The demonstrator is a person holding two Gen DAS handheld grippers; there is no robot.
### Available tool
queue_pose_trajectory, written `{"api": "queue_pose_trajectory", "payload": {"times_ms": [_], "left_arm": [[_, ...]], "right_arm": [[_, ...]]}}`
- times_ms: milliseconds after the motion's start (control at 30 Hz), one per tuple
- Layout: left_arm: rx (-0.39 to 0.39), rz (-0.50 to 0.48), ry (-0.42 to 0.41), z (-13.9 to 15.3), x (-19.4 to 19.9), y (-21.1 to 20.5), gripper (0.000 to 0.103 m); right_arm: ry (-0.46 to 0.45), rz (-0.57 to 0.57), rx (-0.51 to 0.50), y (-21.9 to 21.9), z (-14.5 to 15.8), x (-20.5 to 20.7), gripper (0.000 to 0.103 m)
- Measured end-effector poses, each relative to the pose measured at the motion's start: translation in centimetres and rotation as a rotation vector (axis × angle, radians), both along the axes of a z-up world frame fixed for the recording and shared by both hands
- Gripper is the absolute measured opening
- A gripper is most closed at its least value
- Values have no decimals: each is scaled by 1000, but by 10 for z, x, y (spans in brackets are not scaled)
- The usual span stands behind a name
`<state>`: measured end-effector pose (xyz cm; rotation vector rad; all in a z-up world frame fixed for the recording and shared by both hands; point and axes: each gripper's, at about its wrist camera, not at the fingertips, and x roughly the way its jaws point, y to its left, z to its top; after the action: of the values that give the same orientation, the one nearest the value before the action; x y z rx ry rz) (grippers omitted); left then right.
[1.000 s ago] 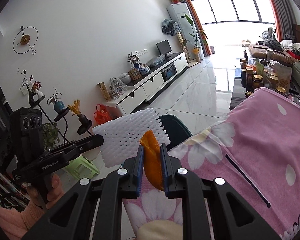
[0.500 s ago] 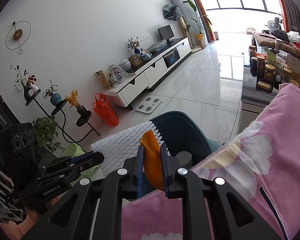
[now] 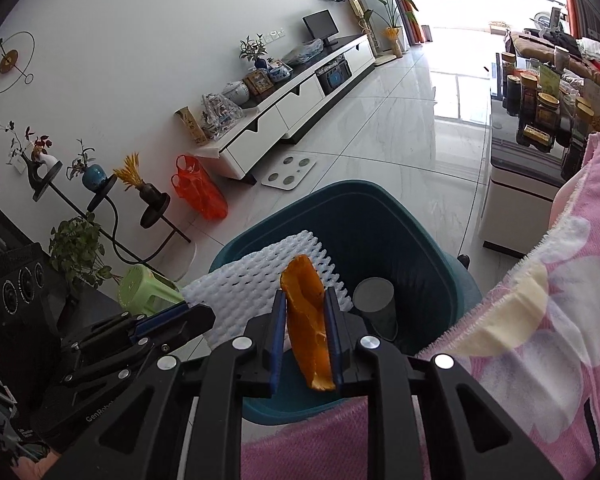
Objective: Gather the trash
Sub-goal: 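Carry both items to the teal bin and open both grippers to drop them, then return to the table and grasp another white foam net with the left gripper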
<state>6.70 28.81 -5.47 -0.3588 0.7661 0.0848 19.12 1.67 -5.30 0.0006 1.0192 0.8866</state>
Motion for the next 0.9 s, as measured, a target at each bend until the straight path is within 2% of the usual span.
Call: {"api": "queue_pose_trajectory", "payload": {"times_ms": [33,100,167,400,533,600,667,900], "left_arm": [[2,3,4,-2,2,0,13],[2,2,8,-5,7,-2,17],[-3,3,12,-8,8,-2,26],[-12,3,-1,-10,4,-5,33],[0,-16,-42,2,-3,-13,38],[10,-31,-66,10,-8,-19,41],[19,-51,-93,18,-13,-28,47],[34,-188,-185,46,-30,-80,53]], "right_arm": [[2,-2,-6,0,-1,0,19],[5,-9,-4,-1,-1,0,26],[6,-14,1,-3,-1,0,27],[-6,-22,32,-19,7,-10,28],[-44,-25,58,-40,19,-21,31],[-73,-31,75,-52,28,-30,35],[-105,-34,93,-67,37,-39,37],[-214,-71,122,-127,63,-74,44]]}}
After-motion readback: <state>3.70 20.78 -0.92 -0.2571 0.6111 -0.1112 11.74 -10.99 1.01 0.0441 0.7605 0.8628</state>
